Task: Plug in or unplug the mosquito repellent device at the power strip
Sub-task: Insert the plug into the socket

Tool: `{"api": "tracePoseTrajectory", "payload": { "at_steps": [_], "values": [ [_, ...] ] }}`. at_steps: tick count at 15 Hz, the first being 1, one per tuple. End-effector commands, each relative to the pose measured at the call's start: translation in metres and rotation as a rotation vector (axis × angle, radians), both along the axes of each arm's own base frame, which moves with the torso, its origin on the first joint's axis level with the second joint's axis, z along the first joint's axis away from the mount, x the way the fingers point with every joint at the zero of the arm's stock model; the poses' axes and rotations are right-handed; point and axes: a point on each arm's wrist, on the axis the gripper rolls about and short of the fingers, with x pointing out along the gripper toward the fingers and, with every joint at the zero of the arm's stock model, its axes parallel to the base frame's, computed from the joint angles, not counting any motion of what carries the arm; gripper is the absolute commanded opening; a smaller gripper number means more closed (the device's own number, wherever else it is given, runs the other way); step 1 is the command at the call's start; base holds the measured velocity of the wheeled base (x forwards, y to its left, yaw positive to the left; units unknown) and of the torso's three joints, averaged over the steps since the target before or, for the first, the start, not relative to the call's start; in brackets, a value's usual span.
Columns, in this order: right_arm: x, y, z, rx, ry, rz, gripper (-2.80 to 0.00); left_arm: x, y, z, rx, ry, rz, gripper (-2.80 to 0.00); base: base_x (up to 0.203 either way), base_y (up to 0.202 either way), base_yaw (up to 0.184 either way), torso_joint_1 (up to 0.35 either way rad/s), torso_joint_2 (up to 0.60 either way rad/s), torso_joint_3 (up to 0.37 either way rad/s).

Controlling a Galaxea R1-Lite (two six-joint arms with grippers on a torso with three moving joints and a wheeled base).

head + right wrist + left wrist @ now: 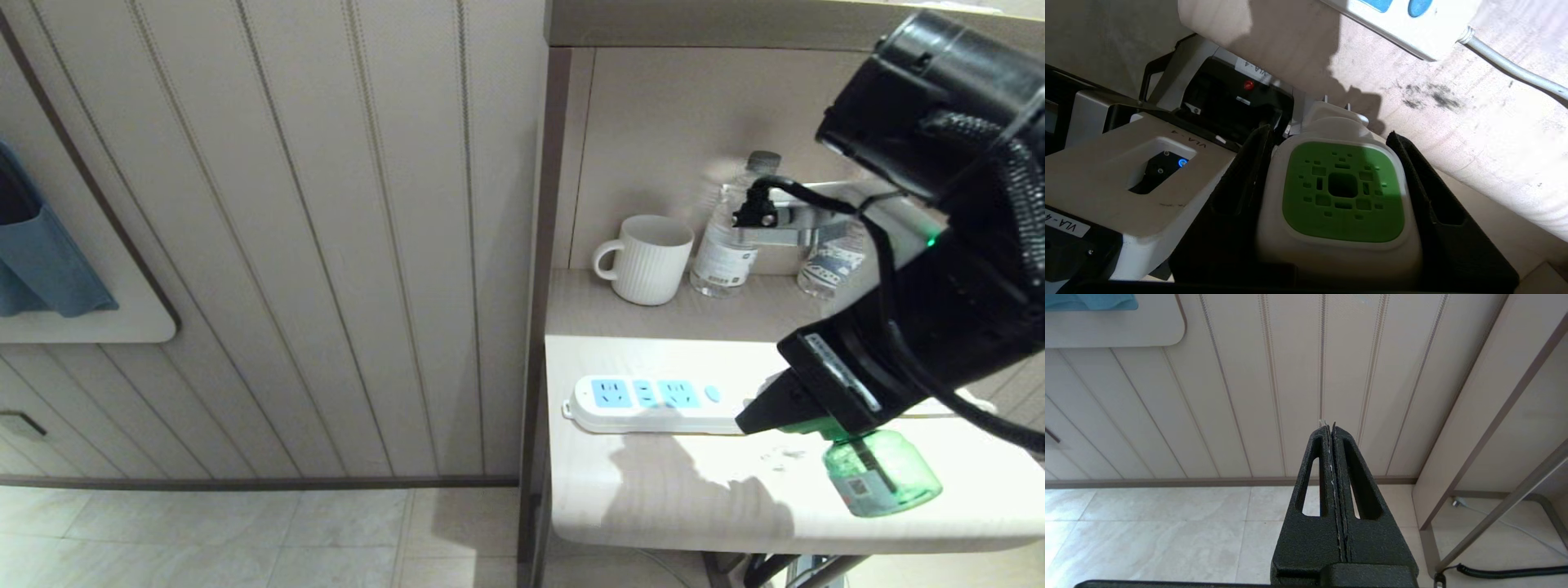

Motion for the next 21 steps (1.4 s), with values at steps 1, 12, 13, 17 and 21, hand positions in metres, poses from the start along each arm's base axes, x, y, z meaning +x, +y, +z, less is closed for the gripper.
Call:
{"api": "tracePoseTrajectory", "payload": {
  "at_steps": [1, 12, 13, 17, 21],
  "values": [
    [0.013, 0.011, -0.013, -0.039, 0.049, -0.005, -2.8, 0.0, 0.0, 0.0, -0.001, 0.003, 0.0, -2.8, 0.0, 0.0, 0.0, 0.0, 0.0, 0.0],
    [0.03, 0.02, -0.025, -0.044, 0.06, -0.025, -2.8, 0.0, 0.0, 0.0, 0.001, 0.002, 0.0, -2.8, 0.0, 0.0, 0.0, 0.102, -0.25, -0.143],
    [0.034, 0.022, -0.027, -0.041, 0.056, -0.029, -2.8, 0.0, 0.0, 0.0, -0.001, 0.001, 0.0, -2.8, 0.0, 0.0, 0.0, 0.223, -0.5, -0.276],
    [0.062, 0.022, -0.042, -0.05, 0.069, -0.087, -2.8, 0.0, 0.0, 0.0, -0.001, 0.003, 0.0, -2.8, 0.0, 0.0, 0.0, 0.229, -0.52, -0.29],
    [0.083, 0.024, -0.06, -0.082, 0.115, -0.12, -2.8, 0.0, 0.0, 0.0, 0.001, 0.001, 0.0, -2.8, 0.0, 0.0, 0.0, 0.231, -0.5, -0.267]
  ]
}}
